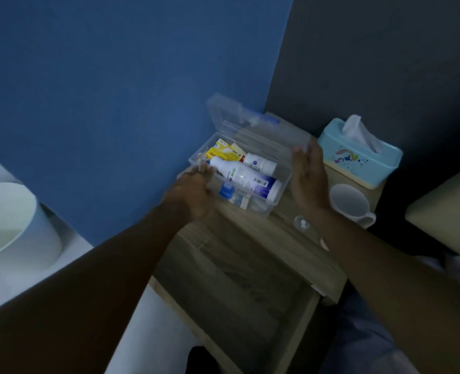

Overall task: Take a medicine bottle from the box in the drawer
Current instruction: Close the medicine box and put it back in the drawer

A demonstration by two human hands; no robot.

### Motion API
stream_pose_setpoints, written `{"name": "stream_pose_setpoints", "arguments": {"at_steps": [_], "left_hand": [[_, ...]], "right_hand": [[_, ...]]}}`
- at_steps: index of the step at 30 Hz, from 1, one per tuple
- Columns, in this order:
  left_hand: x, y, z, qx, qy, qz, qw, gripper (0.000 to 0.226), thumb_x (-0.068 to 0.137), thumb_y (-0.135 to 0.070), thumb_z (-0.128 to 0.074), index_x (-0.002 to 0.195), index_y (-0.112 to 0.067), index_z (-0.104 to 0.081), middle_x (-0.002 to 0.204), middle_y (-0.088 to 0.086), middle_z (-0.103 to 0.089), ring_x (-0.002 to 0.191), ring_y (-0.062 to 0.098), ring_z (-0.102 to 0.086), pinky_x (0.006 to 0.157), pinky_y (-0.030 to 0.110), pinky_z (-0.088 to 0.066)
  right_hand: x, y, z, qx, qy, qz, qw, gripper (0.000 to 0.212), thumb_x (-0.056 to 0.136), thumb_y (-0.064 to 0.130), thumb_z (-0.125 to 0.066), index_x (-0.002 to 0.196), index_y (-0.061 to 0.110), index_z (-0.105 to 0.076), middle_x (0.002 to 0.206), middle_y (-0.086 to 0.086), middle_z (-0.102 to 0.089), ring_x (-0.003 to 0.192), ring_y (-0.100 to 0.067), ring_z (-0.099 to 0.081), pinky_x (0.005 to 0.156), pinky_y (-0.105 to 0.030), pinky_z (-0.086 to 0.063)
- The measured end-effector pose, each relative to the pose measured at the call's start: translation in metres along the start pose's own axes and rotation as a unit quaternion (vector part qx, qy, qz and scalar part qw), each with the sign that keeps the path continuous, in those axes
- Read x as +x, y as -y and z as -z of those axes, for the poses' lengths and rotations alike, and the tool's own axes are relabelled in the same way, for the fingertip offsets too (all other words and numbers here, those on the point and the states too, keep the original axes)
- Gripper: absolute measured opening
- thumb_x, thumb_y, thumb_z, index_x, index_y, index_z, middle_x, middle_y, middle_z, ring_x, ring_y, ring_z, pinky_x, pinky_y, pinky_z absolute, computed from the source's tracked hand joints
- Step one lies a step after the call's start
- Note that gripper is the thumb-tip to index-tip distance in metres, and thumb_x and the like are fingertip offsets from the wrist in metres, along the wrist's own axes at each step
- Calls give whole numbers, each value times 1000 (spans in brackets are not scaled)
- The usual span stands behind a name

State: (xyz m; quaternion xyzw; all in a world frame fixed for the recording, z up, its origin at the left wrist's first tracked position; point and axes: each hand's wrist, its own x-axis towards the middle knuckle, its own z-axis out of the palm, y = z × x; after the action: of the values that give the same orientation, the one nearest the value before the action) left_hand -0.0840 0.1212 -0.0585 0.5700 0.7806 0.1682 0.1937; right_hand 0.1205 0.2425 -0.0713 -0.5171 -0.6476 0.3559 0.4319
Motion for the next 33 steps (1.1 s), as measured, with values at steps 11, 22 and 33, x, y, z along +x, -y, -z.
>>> {"name": "stream_pose_setpoints", "arguments": {"at_steps": [11,22,33], "left_hand": [[4,7,-3,-26,-91,-4,996,81,88,-13,-56,156,-11,-12,165,7,-12,152,21,-11,123,31,-14],[35,6,-4,169,-59,-100,979,90,85,0,-58,156,-12,-4,165,12,3,152,27,8,122,35,7],[35,12,-19,160,-108,-136,972,101,77,-26,-78,155,-18,-14,163,10,-14,151,26,-12,121,32,0]], "right_hand": [[-65,-34,5,-97,120,138,978,74,96,29,-60,156,28,-16,163,-2,-26,141,-5,-38,102,-11,-42],[-59,-12,-16,-367,101,228,896,69,97,42,-54,152,7,-33,162,-14,-28,152,-28,-21,119,-49,-31],[-48,-18,-4,-435,81,337,831,57,91,24,-70,137,-5,-52,144,-26,-51,137,-42,-46,105,-54,-47]]}}
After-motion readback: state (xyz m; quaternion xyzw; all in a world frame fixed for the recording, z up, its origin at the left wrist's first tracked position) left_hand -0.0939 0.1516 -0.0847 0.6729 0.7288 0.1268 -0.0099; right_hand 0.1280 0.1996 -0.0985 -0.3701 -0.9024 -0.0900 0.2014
